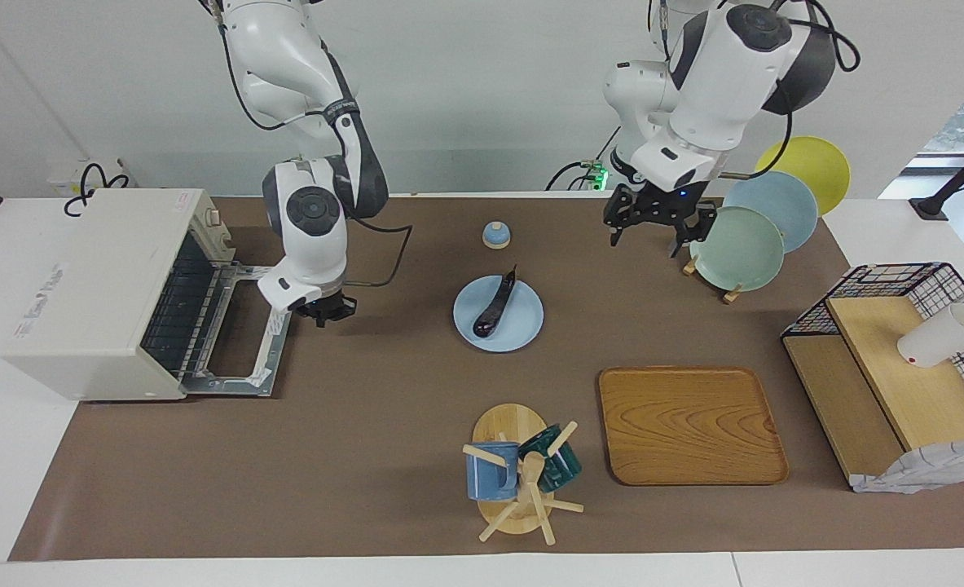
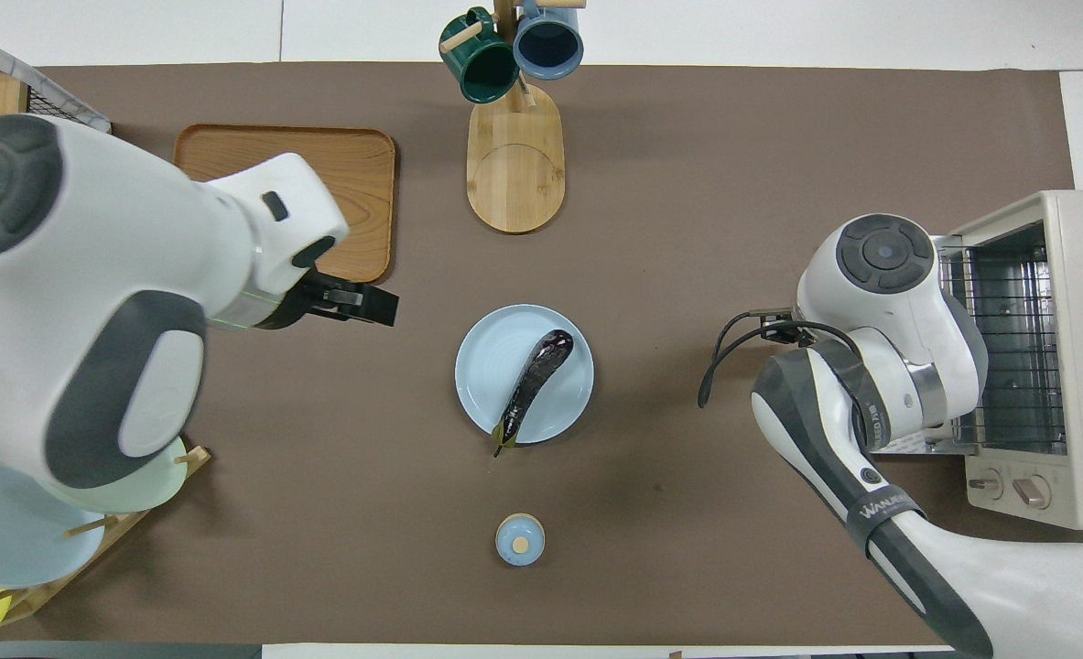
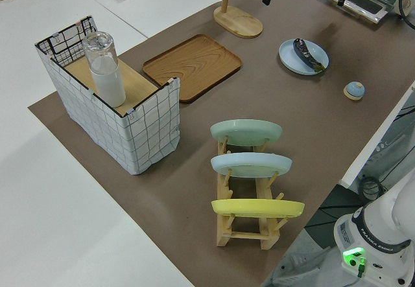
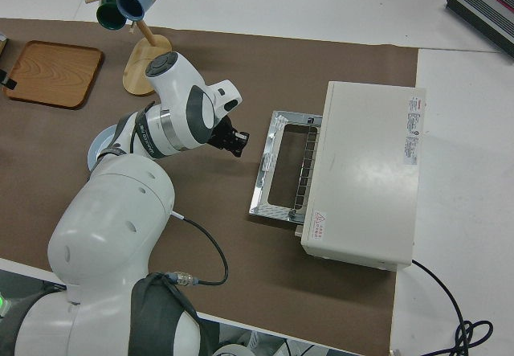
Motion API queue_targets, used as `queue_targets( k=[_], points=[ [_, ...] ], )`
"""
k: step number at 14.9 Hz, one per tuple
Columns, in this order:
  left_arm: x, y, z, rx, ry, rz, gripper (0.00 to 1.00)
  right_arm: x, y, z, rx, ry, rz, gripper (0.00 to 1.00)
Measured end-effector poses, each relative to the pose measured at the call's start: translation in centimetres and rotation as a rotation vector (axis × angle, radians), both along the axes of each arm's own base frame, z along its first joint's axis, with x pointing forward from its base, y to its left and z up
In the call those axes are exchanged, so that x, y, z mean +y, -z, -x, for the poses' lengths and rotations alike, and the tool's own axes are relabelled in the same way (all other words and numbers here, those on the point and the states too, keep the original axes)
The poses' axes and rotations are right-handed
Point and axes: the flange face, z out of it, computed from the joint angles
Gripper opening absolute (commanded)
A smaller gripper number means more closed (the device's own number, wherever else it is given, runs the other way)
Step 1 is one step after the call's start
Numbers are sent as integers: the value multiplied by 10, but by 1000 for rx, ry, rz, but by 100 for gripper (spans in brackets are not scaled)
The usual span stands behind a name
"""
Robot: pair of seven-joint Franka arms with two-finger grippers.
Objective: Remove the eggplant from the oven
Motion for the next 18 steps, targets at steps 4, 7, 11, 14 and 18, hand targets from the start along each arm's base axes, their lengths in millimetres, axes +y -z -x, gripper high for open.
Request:
queue_targets(
  k=[4,7,11,14,18],
  points=[
    [-74,74,17,27,12,5,100,-32,11,0,-25,-14,-9,0],
    [-103,119,37,14,20,16,100,-41,22,6,-21,-9,-14,0],
    [-120,157,49,22,26,14,100,-42,27,10,-9,-14,-9,0],
    [-138,188,55,32,24,17,100,-34,28,11,-6,-103,55,0],
    [-150,211,58,31,21,24,100,-27,14,9,28,-172,96,0]
  ],
)
